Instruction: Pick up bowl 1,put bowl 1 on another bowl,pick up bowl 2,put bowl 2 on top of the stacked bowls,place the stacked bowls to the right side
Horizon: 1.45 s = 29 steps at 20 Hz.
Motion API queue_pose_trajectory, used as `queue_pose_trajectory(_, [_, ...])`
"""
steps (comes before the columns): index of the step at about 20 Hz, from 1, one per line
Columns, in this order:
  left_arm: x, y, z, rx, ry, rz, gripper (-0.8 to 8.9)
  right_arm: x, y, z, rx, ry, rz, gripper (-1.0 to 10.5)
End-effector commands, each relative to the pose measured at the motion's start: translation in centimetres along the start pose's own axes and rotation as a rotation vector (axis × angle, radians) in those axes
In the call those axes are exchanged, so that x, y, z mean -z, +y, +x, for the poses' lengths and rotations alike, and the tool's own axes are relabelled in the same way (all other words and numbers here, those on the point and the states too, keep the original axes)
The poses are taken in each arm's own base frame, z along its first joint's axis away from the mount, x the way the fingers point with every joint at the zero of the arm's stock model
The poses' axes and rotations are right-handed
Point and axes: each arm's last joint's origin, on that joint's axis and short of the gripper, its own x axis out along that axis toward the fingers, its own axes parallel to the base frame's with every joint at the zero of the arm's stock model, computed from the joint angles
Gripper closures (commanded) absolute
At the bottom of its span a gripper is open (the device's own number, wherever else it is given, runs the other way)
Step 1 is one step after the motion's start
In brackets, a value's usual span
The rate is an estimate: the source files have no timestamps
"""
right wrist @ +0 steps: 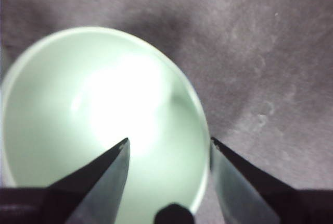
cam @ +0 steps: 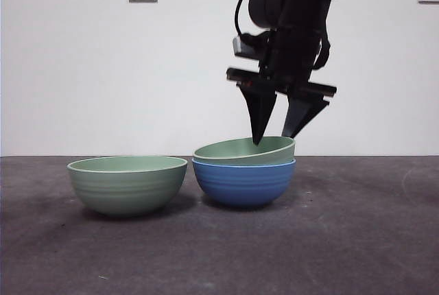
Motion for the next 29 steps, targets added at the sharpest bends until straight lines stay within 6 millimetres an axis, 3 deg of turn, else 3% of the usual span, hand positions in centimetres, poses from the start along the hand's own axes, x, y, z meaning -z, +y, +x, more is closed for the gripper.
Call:
queue_pose_trajectory(1, [-0.7,0.6,1.0,-0.014,0.013,0.005,2.08,0.0,0.2,-3.6,0.007,-0.086,0.001,6.9])
queue_pose_trajectory(6, [-3.1,2.2,4.8,-0.075,0.030,-0.008,2.19,2.3,0.5,-11.9,0.037,-0.207,0.001,6.9])
queue_pose_trajectory(12, [-5.7,3.6,12.8,-0.213,0.071,0.003,2.19,8.5,1.2,-22.8,0.028,-0.407,0.018,6.9])
queue_pose_trajectory(16, [-7.0,4.7,17.8,-0.264,0.190,0.003,2.20,12.9,1.5,-28.0,0.019,-0.561,0.038,6.9])
queue_pose_trajectory(21, [-7.3,5.9,20.7,-0.282,0.260,-0.038,2.29,16.6,1.6,-30.6,0.017,-0.611,0.039,6.9])
queue_pose_trajectory(26, [-6.6,6.2,21.7,-0.294,0.315,-0.055,5.18,17.9,1.7,-31.6,0.015,-0.641,0.046,6.9])
queue_pose_trajectory(29, [-6.4,5.8,21.8,-0.286,0.335,-0.051,7.70,17.9,1.7,-31.5,0.014,-0.640,0.046,6.9])
